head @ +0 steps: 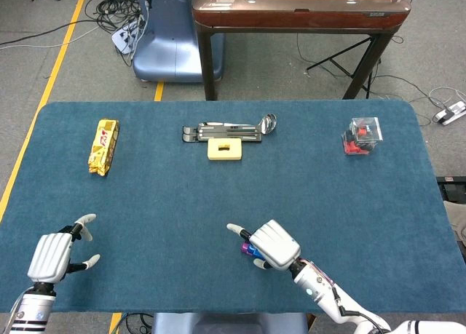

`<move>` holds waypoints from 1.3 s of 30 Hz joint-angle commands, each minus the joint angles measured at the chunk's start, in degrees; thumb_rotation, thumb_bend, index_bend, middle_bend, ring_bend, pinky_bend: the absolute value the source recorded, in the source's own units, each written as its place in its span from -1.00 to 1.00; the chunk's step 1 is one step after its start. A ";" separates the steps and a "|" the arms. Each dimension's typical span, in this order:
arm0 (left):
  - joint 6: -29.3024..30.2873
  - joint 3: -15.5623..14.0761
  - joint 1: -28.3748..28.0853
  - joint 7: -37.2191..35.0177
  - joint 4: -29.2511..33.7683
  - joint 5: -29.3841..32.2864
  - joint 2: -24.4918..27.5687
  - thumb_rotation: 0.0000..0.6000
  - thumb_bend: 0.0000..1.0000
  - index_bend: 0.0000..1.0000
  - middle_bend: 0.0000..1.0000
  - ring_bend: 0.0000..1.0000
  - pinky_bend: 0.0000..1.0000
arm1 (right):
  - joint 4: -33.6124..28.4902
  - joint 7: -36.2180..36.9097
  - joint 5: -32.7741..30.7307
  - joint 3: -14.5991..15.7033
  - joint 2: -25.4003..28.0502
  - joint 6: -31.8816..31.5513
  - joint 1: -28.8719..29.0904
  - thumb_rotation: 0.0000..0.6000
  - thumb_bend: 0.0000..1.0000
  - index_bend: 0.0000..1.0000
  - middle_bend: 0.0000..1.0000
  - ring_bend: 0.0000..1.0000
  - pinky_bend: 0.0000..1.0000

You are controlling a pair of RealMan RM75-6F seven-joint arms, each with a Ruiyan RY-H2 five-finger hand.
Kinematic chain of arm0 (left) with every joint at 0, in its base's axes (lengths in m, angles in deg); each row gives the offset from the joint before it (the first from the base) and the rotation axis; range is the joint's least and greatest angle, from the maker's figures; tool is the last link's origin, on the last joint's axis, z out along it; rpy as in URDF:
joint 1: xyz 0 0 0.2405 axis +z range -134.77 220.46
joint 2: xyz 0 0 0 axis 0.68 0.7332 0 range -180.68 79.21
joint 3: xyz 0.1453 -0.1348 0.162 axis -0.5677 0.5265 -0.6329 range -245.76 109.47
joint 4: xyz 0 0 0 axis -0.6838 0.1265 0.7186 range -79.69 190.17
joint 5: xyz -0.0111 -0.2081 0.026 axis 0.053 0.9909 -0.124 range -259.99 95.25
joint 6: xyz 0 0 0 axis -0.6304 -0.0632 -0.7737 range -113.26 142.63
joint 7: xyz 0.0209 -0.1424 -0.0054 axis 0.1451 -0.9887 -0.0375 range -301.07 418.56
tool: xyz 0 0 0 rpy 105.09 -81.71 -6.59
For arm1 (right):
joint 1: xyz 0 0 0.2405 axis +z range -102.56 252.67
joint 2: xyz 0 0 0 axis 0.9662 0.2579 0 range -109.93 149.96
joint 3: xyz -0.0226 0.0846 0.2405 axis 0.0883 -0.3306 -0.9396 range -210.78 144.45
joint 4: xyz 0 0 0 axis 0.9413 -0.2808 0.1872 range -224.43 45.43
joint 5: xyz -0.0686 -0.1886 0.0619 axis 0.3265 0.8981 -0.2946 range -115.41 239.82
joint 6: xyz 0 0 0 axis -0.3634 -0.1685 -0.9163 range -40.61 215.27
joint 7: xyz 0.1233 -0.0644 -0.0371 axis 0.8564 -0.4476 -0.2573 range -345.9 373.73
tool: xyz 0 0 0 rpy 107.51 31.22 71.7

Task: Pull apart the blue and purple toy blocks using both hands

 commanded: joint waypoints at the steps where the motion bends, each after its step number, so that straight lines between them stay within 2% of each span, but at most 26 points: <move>1: 0.04 -0.04 0.08 -0.13 -0.12 -0.01 -0.13 1.00 -0.95 -0.49 -0.03 -0.08 0.47 | 0.77 -1.69 -1.59 -0.04 -1.24 0.83 0.97 1.00 -1.00 -0.68 0.99 0.94 0.96; 18: 0.04 -0.01 0.18 -0.21 -0.29 -0.22 -0.54 1.00 -0.95 -0.49 -0.03 -0.08 0.47 | 4.01 -5.78 -7.87 0.54 -4.69 2.98 4.57 1.00 -1.00 -0.69 0.99 0.94 0.96; 39: -0.43 -0.20 0.15 0.06 -0.27 -0.19 -0.70 1.00 -0.95 -0.49 -0.03 -0.08 0.47 | 6.60 -6.80 -13.39 1.89 -5.59 2.43 6.49 1.00 -1.00 -0.69 0.99 0.94 0.96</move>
